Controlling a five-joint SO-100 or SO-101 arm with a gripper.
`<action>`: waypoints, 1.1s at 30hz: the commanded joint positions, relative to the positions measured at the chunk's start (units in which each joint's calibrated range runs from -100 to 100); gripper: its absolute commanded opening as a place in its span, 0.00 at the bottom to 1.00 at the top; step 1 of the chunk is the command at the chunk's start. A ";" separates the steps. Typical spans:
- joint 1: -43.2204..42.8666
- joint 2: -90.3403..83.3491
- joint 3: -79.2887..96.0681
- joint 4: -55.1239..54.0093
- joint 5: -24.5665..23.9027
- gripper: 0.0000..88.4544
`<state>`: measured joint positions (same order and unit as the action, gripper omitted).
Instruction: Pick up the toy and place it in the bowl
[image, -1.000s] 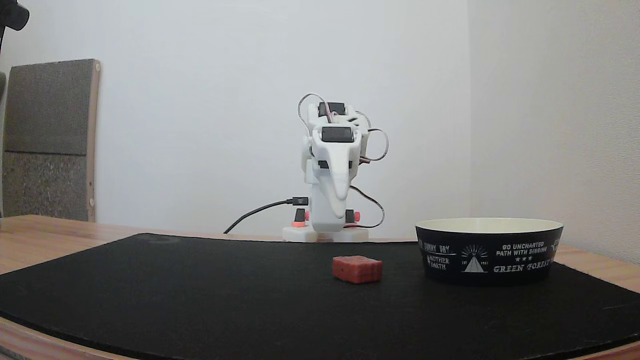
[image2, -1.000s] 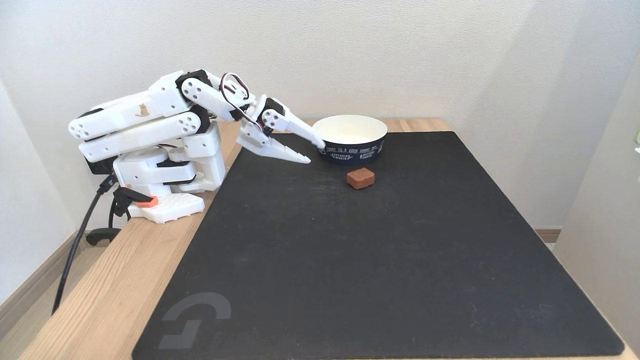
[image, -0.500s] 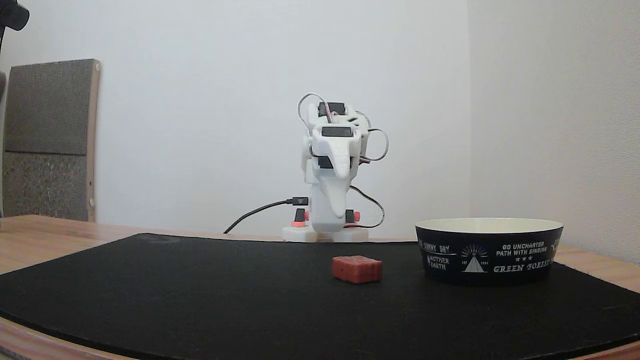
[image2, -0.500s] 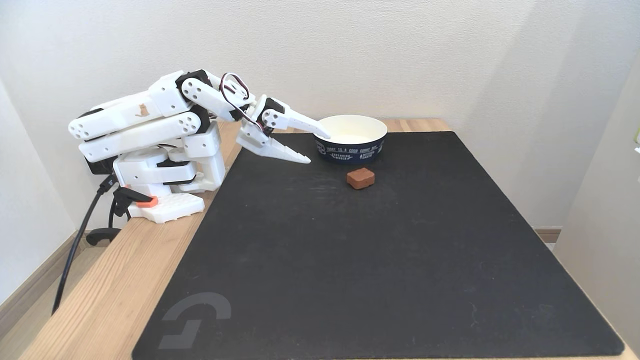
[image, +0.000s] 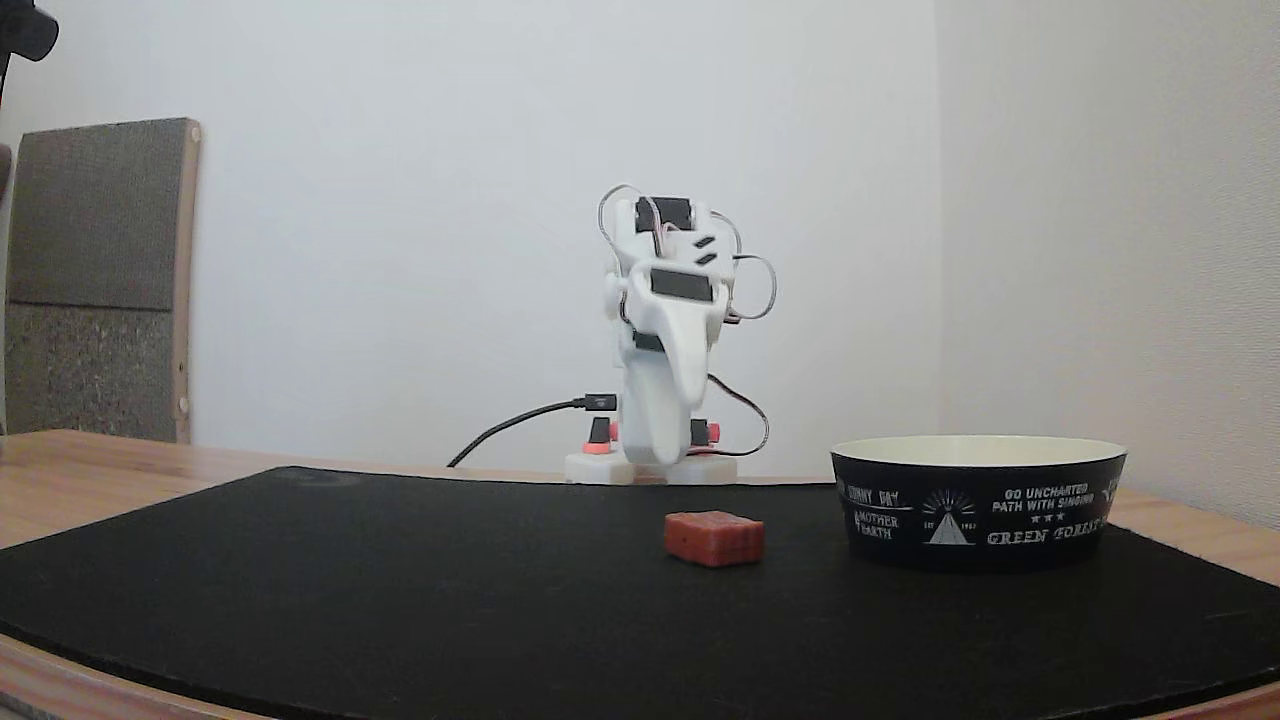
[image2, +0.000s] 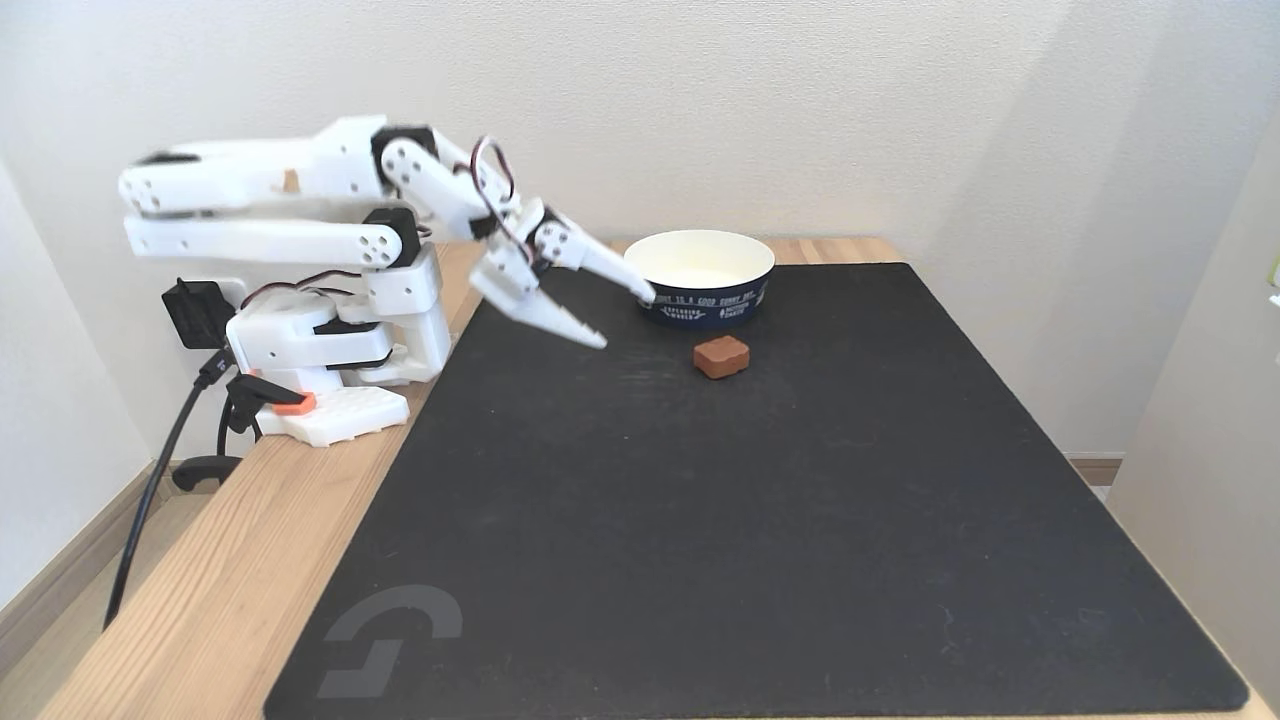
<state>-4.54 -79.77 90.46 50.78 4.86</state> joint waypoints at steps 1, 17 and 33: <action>0.65 23.28 -18.22 -2.60 1.03 0.28; 4.91 73.97 -67.43 3.50 13.77 0.27; 1.23 85.06 -70.22 0.45 11.16 0.27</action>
<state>-1.79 5.08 22.34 52.64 16.76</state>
